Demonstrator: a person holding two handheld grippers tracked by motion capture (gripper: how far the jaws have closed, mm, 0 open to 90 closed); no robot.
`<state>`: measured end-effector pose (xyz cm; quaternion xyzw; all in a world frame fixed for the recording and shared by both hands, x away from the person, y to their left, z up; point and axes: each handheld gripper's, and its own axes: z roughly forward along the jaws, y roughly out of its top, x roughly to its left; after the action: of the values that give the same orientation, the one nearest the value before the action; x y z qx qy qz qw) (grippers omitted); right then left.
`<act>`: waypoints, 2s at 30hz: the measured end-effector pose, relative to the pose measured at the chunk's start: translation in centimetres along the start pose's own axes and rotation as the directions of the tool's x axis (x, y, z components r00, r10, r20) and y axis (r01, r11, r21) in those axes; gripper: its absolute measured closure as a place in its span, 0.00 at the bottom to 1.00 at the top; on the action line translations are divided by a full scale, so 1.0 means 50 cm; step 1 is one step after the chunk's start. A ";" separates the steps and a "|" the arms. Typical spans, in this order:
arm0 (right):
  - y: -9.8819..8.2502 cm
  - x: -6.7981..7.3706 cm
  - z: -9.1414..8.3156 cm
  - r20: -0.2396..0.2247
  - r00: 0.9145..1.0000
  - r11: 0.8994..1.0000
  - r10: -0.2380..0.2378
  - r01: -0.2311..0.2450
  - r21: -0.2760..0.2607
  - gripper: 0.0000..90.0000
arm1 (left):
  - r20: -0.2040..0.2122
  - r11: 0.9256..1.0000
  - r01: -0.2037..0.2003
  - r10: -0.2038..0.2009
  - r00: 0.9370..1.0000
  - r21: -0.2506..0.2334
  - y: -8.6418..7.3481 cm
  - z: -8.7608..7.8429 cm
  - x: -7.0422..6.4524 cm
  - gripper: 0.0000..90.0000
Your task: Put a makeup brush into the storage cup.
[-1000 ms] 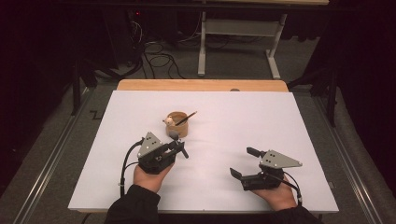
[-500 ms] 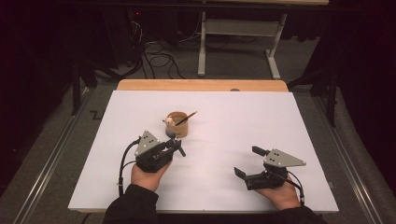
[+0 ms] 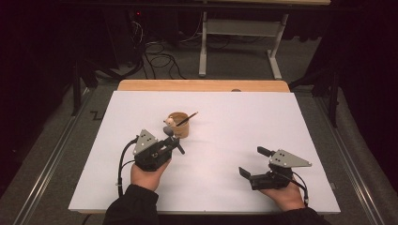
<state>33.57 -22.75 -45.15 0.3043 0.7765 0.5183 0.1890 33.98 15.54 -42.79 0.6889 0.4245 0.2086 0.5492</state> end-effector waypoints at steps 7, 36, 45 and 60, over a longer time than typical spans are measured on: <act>-0.002 0.000 0.001 -0.001 1.000 1.000 -0.005 0.005 0.003 0.00 | -0.013 1.000 0.017 -0.017 1.000 -0.008 0.010 0.003 0.007 0.86; -0.003 0.003 0.005 -0.007 1.000 1.000 0.000 0.000 0.011 0.00 | -0.045 0.999 0.039 -0.040 0.998 -0.022 0.077 0.015 0.033 0.86; -0.004 0.004 0.005 -0.008 1.000 1.000 0.003 -0.003 0.012 0.01 | -0.058 0.999 0.036 -0.038 0.998 -0.032 0.096 0.023 0.041 0.86; -0.005 0.002 0.008 -0.011 1.000 1.000 -0.004 0.004 0.018 0.01 | -0.095 0.999 0.037 -0.040 0.995 -0.030 0.122 0.051 0.065 0.86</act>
<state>33.67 -22.50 -45.51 0.3015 0.7829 0.5126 0.1830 39.87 16.46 -38.48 0.6621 0.4606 0.2367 0.5417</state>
